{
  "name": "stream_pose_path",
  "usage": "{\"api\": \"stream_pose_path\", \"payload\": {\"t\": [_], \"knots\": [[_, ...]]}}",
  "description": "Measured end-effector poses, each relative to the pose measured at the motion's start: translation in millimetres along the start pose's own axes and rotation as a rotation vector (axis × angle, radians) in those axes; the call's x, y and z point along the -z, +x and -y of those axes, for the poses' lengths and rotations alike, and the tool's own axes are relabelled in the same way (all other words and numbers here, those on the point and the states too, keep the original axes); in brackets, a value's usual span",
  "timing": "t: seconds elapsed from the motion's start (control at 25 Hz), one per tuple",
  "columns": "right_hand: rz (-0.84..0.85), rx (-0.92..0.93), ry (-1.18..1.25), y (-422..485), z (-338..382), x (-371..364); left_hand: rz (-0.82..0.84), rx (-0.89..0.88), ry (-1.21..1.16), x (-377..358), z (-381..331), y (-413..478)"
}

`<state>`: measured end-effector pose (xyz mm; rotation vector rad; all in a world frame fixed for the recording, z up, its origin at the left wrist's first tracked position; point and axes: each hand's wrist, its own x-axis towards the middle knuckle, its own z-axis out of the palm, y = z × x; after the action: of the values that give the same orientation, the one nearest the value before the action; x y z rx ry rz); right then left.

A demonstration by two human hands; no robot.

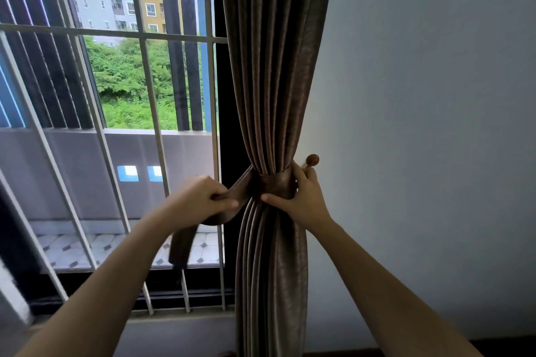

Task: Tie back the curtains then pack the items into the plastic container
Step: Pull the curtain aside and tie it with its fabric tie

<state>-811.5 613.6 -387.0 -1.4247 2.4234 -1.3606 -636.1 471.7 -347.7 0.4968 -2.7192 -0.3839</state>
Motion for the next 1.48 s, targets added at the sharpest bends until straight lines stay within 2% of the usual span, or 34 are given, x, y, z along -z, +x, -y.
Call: {"api": "stream_pose_path", "payload": {"t": [0.08, 0.12, 0.2, 0.28, 0.36, 0.44, 0.52, 0.68, 0.76, 0.84, 0.92, 1.12, 1.24, 1.36, 1.48], "knots": [[0.147, 0.025, 0.19, 2, 1, 9, -0.02, -0.074, 0.006, -7, -25, -6], [0.22, -0.008, 0.377, 2, 2, 18, -0.029, -0.099, -0.015, -11, -39, -6], [0.288, -0.189, 0.782, 5, -1, 36, -0.019, -0.104, -0.132, -20, -61, 2], [0.312, -0.213, 0.842, 8, -10, 45, 0.028, -0.033, -0.319, -30, -76, 16], [0.394, -0.119, 0.66, 9, -17, 48, -0.003, 0.083, -0.48, -40, -83, 32], [0.408, -0.044, 0.402, 10, -24, 50, -0.099, 0.149, -0.437, -51, -85, 43], [0.333, 0.052, 0.172, 15, -36, 56, -0.215, 0.171, -0.347, -59, -88, 46], [0.144, 0.274, -0.297, 12, -49, 59, -0.347, 0.204, -0.372, -69, -98, 51], [0.11, 0.303, -0.454, 6, -47, 46, -0.344, 0.215, -0.359, -73, -102, 56], [0.028, 0.301, -0.477, 6, -49, 35, -0.358, 0.233, -0.342, -76, -104, 58], [-0.044, 0.201, -0.228, 12, -55, 42, -0.395, 0.252, -0.32, -78, -103, 59], [0.056, -0.19, 0.733, 9, -95, 74, -0.464, 0.285, -0.296, -80, -101, 60], [-0.108, -0.318, 1.21, 12, -107, 60, -0.457, 0.299, -0.301, -79, -102, 60], [-0.174, -0.388, 1.351, 24, -96, 35, -0.459, 0.314, -0.308, -76, -98, 58], [-0.111, -0.331, 1.244, 34, -85, 15, -0.481, 0.322, -0.279, -69, -91, 54]]}}
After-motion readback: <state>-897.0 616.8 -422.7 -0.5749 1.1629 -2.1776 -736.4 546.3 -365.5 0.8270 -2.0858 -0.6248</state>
